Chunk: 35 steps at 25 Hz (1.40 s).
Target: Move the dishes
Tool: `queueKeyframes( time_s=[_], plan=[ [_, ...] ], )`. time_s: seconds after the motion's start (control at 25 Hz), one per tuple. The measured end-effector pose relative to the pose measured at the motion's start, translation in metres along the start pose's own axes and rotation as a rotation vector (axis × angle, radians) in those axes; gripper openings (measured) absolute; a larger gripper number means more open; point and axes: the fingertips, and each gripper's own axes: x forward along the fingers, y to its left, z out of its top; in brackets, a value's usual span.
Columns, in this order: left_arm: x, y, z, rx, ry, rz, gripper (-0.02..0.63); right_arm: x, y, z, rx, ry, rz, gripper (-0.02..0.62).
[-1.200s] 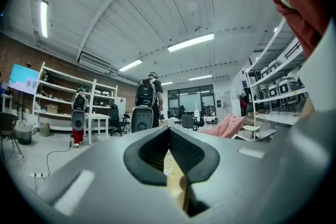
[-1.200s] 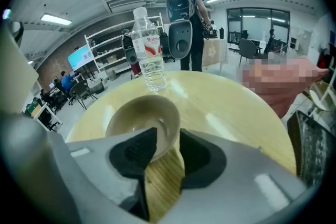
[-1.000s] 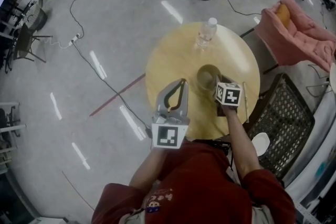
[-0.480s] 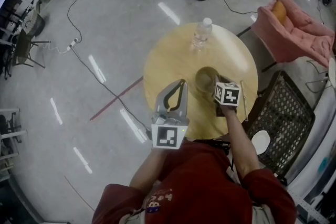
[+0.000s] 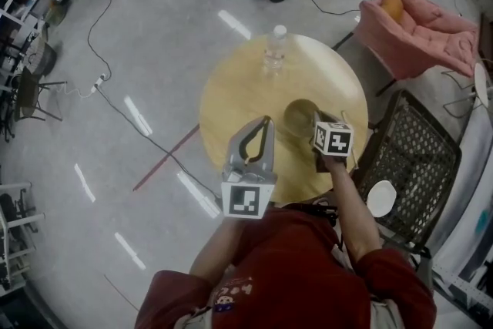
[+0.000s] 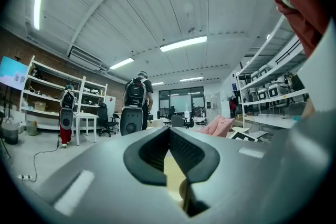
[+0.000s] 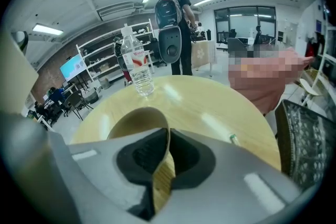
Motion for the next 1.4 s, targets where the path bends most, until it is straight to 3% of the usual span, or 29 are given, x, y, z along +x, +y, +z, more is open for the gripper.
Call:
queueKeyframes(
  time_s=[0.76, 1.4],
  plan=[
    [0.019, -0.114, 0.011, 0.002, -0.016, -0.285, 0.008, -0.088, -0.096, -0.040, 0.216, -0.096, -0.168, 0.018],
    [0.030, -0.262, 0.018, -0.032, -0.018, -0.553, 0.008, -0.199, -0.225, -0.110, 0.440, -0.157, -0.374, 0.018]
  ],
)
